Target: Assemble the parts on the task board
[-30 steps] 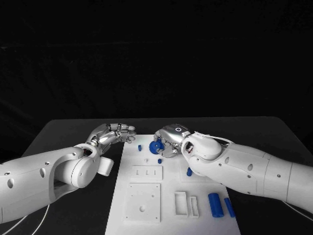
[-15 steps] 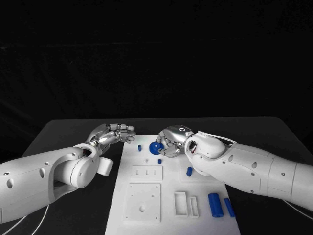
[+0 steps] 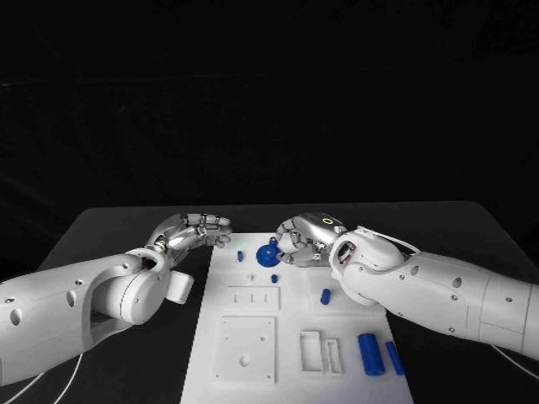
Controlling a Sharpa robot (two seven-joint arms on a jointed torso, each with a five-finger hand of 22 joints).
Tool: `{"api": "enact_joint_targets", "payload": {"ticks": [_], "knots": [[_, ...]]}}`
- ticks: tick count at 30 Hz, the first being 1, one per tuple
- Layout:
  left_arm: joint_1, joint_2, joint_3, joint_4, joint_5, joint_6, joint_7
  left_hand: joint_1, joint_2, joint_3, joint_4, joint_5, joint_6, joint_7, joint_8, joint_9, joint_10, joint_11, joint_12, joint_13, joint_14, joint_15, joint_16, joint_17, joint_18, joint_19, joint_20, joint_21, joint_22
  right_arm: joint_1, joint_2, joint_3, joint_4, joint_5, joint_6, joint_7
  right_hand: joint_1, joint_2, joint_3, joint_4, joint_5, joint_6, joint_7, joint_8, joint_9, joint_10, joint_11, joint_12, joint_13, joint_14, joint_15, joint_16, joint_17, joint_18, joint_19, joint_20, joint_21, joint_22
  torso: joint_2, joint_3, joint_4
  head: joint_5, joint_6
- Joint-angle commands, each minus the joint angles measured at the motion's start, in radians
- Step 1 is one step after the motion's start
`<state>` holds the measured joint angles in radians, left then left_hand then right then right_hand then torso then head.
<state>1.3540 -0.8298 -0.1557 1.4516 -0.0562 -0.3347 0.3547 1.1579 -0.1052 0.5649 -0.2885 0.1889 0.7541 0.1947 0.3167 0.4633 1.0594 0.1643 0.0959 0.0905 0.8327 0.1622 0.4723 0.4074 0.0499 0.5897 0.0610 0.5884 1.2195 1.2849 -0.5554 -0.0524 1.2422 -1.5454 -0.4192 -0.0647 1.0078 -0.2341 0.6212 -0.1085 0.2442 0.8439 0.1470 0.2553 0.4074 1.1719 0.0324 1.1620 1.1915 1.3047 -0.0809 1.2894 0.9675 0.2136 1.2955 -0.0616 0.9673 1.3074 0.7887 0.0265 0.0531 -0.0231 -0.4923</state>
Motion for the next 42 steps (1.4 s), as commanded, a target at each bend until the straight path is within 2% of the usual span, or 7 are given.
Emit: {"api": "enact_joint_targets", "payload": {"ticks": [1, 5, 9, 21, 27, 36, 42], "knots": [[0.002, 0.001, 0.001, -0.003, -0.003, 0.008, 0.008, -0.004, -0.005, 0.003, 0.000, -0.006, -0.008, 0.008, -0.006, -0.002, 0.001, 0.007, -0.005, -0.001, -0.008, -0.002, -0.005, -0.002, 0.021, -0.006, -0.001, 0.004, 0.002, 0.002, -0.026, 0.011, 0.021, 0.109, -0.062, 0.077, -0.006, 0.007, -0.021, -0.011, 0.011, -0.002, 0.004, 0.007, 0.002, -0.004, 0.005, 0.006, 0.000, 0.000, 0.007, -0.004, 0.002, 0.048, 0.003, -0.011, 0.005, 0.015, -0.001, 0.0003, -0.0004, -0.002, 0.005], [0.002, -0.001, 0.001, -0.004, -0.003, 0.008, 0.009, -0.004, -0.005, 0.003, 0.000, -0.006, -0.008, 0.008, -0.006, -0.002, 0.001, 0.007, -0.006, -0.002, -0.008, -0.002, -0.006, -0.002, 0.021, -0.006, -0.001, 0.004, 0.002, 0.007, -0.066, 0.023, 0.052, 0.157, -0.042, 0.095, -0.010, 0.015, -0.043, -0.026, 0.028, -0.003, 0.006, 0.008, 0.004, -0.008, 0.006, 0.005, -0.003, -0.001, 0.008, -0.005, 0.003, 0.048, 0.000, -0.012, 0.004, 0.014, -0.003, 0.0008, -0.0025, -0.002, 0.009], [0.002, 0.001, 0.001, -0.012, -0.003, 0.009, 0.011, -0.004, -0.005, 0.003, 0.000, -0.006, -0.008, 0.008, -0.006, -0.002, 0.001, 0.007, -0.006, -0.002, -0.008, -0.002, -0.006, -0.002, 0.021, -0.006, -0.001, 0.004, 0.002, 0.018, -0.128, 0.051, 0.097, 0.268, 0.018, 0.126, -0.010, 0.025, -0.057, -0.043, 0.042, -0.002, 0.007, 0.010, 0.005, -0.010, 0.007, 0.007, -0.003, -0.002, 0.009, -0.006, 0.005, 0.048, -0.001, -0.013, 0.003, 0.014, -0.004, 0.0025, -0.0059, 0.001, 0.013], [0.001, 0.010, 0.001, -0.028, -0.004, 0.036, 0.017, -0.005, -0.001, 0.004, 0.001, -0.006, -0.006, 0.008, -0.006, -0.001, 0.004, 0.006, -0.006, -0.001, -0.006, -0.002, -0.004, -0.001, 0.021, -0.005, -0.001, 0.004, 0.002, 0.041, -0.280, 0.056, 0.098, 0.369, 0.178, 0.214, 0.002, 0.078, -0.135, -0.177, 0.113, 0.000, 0.007, 0.014, 0.008, -0.028, 0.007, 0.005, -0.014, -0.006, 0.009, -0.011, 0.010, 0.048, -0.015, -0.011, 0.000, 0.015, -0.015, 0.0110, -0.0228, -0.020, 0.025], [0.001, 0.012, 0.000, -0.029, -0.004, 0.041, 0.018, -0.006, 0.002, 0.004, 0.001, -0.007, -0.005, 0.007, -0.005, -0.001, 0.005, 0.006, -0.006, -0.001, -0.004, -0.003, -0.003, -0.001, 0.022, -0.004, -0.001, 0.005, 0.002, 0.041, -0.321, 0.056, 0.067, 0.364, 0.185, 0.215, 0.020, 0.077, -0.143, -0.182, 0.127, 0.003, 0.006, 0.016, 0.009, -0.034, 0.006, 0.002, -0.019, -0.007, 0.008, -0.014, 0.011, 0.048, -0.018, -0.011, -0.002, 0.015, -0.020, 0.0131, -0.0287, -0.032, 0.020], [0.000, 0.012, 0.000, -0.030, -0.004, 0.044, 0.018, -0.006, 0.002, 0.004, 0.001, -0.007, -0.005, 0.007, -0.005, -0.001, 0.006, 0.005, -0.006, 0.000, -0.004, -0.003, -0.003, -0.001, 0.022, -0.004, -0.002, 0.005, 0.001, 0.029, -0.306, 0.056, -0.005, 0.370, 0.196, 0.221, 0.035, 0.069, -0.154, -0.183, 0.131, -0.001, 0.006, 0.013, 0.008, -0.040, 0.006, -0.002, -0.024, -0.008, 0.008, -0.015, 0.011, 0.048, -0.021, -0.011, -0.002, 0.016, -0.022, 0.0209, -0.0355, -0.027, 0.013], [0.000, 0.011, 0.000, -0.031, -0.004, 0.046, 0.019, -0.006, 0.002, 0.004, 0.000, -0.007, -0.005, 0.007, -0.005, -0.001, 0.006, 0.005, -0.007, 0.000, -0.004, -0.003, -0.003, -0.001, 0.022, -0.004, -0.002, 0.005, 0.001, 0.007, -0.282, 0.056, -0.048, 0.370, 0.207, 0.220, 0.040, 0.060, -0.176, -0.183, 0.136, -0.030, 0.014, -0.002, 0.001, -0.052, 0.013, -0.006, -0.028, -0.010, 0.015, -0.018, 0.012, 0.048, -0.025, -0.009, -0.005, 0.015, -0.022, 0.0166, -0.0325, -0.027, 0.008]]}}
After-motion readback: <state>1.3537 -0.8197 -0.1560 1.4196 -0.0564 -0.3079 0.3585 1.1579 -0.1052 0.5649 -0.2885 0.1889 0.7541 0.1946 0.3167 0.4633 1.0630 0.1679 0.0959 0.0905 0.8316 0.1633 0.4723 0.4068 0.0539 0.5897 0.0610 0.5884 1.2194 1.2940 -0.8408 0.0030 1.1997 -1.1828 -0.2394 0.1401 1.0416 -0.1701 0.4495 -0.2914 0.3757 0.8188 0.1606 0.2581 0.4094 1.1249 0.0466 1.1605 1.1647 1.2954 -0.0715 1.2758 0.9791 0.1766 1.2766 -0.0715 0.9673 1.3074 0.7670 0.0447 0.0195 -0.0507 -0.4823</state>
